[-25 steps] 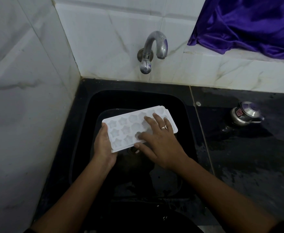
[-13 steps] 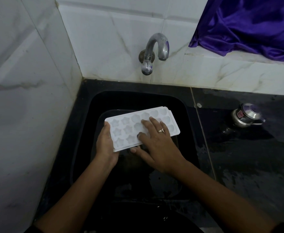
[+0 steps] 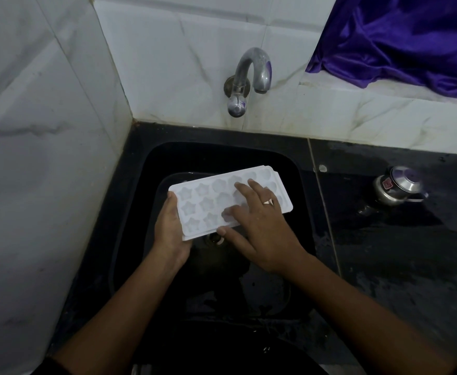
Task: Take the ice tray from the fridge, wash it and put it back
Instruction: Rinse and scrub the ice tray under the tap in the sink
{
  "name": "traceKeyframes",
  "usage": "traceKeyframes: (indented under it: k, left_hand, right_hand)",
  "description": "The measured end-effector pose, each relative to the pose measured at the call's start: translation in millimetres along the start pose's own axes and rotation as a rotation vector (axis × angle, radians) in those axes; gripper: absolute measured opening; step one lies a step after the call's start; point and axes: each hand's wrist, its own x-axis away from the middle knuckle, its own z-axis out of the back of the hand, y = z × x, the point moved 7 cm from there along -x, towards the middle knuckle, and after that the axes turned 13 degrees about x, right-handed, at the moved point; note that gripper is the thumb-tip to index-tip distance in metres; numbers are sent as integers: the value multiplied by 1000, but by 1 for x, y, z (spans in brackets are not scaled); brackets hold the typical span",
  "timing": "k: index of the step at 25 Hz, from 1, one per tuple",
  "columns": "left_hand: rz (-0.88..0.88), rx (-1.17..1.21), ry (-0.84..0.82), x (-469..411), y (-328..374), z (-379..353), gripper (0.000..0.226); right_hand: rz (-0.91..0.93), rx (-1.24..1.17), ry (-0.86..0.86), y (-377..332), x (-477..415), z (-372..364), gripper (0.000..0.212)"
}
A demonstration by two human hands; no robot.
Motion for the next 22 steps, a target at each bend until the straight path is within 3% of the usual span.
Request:
traceKeyframes:
  k: [4,7,11,15,19,22]
  left_hand:
    - [28,52,-24,3,-12,-11,63]
    - [63,85,-46,8,-24,-17,67]
    - [33,108,12,11,-28,-20,64]
    - [24,80,9,23,-38,-34,61]
    - [-24,111,49,27,-39,-30,63]
    - [-47,126,63,32,-49,-30,62]
  right_hand:
    - [131,5,16,-13,2,0,57]
    - [123,31,-24,-5,1,-1,59]
    - [203,89,-47,4,8,3,64]
    - [142,28,-57,13,6,9,60]
    - [241,71,-44,17,19,5,63]
    - [204,-4,-38,25,16,9,59]
